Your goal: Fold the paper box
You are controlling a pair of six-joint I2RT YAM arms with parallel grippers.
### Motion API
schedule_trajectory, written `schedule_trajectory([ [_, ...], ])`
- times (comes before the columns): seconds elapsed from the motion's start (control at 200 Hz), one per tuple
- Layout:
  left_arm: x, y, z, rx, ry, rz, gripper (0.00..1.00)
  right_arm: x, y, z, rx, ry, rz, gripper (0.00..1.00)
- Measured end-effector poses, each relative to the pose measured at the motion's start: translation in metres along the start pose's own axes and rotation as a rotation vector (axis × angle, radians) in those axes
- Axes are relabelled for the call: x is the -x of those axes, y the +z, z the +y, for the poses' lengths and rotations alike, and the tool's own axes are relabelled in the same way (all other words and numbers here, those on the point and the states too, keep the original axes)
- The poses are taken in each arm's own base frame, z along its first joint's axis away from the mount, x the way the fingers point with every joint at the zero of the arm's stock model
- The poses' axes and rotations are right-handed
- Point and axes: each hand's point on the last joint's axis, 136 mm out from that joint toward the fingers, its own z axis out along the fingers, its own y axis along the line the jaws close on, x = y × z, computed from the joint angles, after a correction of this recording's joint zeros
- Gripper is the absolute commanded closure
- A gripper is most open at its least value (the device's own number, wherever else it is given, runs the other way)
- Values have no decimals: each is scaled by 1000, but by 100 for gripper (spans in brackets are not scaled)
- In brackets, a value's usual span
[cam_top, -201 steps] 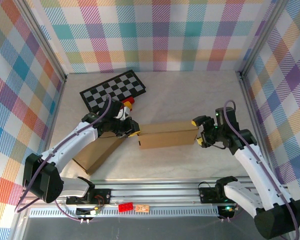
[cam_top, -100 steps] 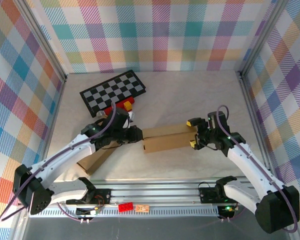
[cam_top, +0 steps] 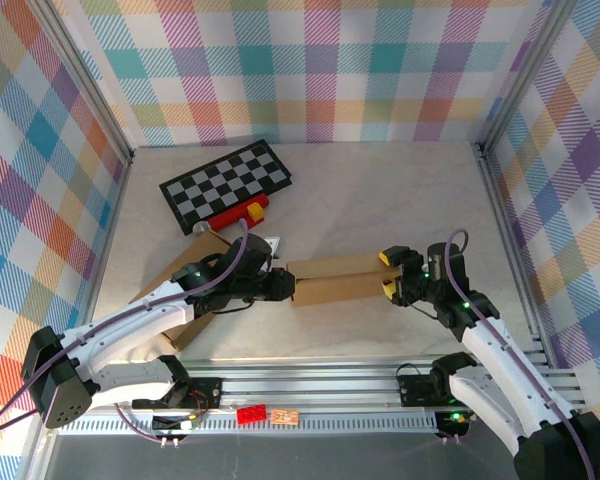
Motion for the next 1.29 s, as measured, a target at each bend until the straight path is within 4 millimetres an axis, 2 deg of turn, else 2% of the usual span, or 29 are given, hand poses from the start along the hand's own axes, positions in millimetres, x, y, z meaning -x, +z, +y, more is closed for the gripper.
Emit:
schedule_trajectory([
  [0.155,-2,0,-2,-5,9,3,80,-1,-7,-6,46,-31,-7,38],
  [0.4,-12,1,2,-23,2,3,75,-10,-22,-22,83,-83,12,38],
  [0.53,-18,4,4,-31,-1,14,75,-12,-22,-28,103,-92,30,39],
  [0.705,-21,5,2,-47,-15,30,69,-12,-19,-29,117,-96,30,36],
  [0.82,-31,9,5,-52,-28,61,68,-12,-15,-31,112,-92,40,39],
  [0.875,-38,12,9,-46,-36,84,68,-12,-11,-36,76,-80,47,39],
  [0.985,-53,21,19,-30,-54,134,66,-6,1,-88,-161,2,48,38],
  [1.075,-58,26,22,-18,-63,159,63,-5,1,-112,-271,23,44,34],
  [1.18,-62,31,26,-2,-67,180,61,-5,1,-115,-333,33,49,31],
  [1.295,-59,31,27,24,-79,185,40,-5,-1,-97,-351,5,51,28],
])
